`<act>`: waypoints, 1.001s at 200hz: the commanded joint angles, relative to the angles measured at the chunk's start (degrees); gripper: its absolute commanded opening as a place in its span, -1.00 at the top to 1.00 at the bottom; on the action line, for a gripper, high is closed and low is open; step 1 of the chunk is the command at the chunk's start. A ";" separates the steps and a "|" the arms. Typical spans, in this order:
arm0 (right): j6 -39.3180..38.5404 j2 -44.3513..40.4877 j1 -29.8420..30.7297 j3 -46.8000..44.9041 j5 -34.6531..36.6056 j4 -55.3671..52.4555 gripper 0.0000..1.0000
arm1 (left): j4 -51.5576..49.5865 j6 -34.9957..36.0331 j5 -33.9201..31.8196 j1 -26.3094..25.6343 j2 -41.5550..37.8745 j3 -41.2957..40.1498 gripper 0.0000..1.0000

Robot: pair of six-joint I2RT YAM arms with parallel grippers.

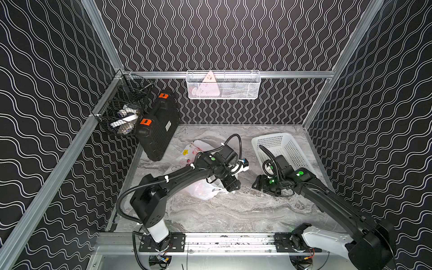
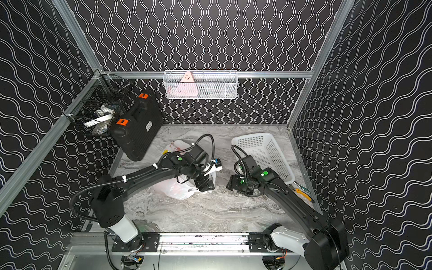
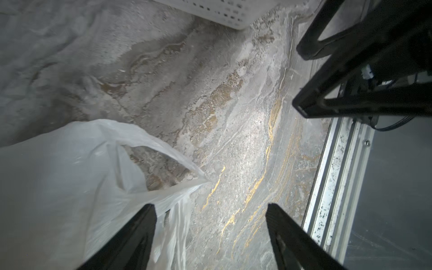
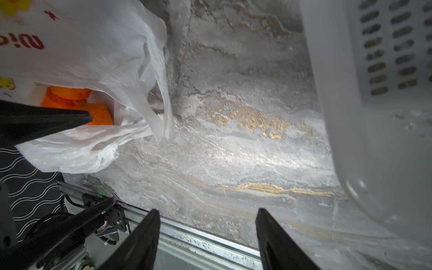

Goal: Place the oranges into plastic bags & tie knots
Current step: Adjust the plastic bag at the center of the board.

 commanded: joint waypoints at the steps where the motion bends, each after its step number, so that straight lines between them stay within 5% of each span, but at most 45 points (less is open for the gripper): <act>1: 2.95 -1.74 0.06 -1.45 -1.26 -0.74 -0.35 | 3.02 4.25 -1.66 -1.02 2.84 -0.17 -0.59; 68: 2.32 -2.47 0.06 -1.73 -1.36 -1.65 -0.32 | 6.27 5.11 -7.00 -2.89 10.99 -1.20 -0.23; 111: 1.82 -2.40 0.06 -1.40 -0.94 -1.64 -0.32 | 7.63 4.88 -7.34 -3.74 13.63 -1.86 0.29; 142: 1.16 -2.38 0.06 -0.78 -0.48 -1.91 -0.32 | 8.93 5.14 -9.59 -3.74 14.46 -3.42 0.37; 173: 0.50 -2.44 0.06 -0.80 -1.13 -1.52 -0.30 | 9.40 5.03 -13.02 -3.73 14.19 -2.97 1.00; 200: -0.75 -3.03 0.06 -0.93 -2.65 0.38 -0.28 | 10.72 1.29 -15.11 -3.76 11.66 -0.92 1.00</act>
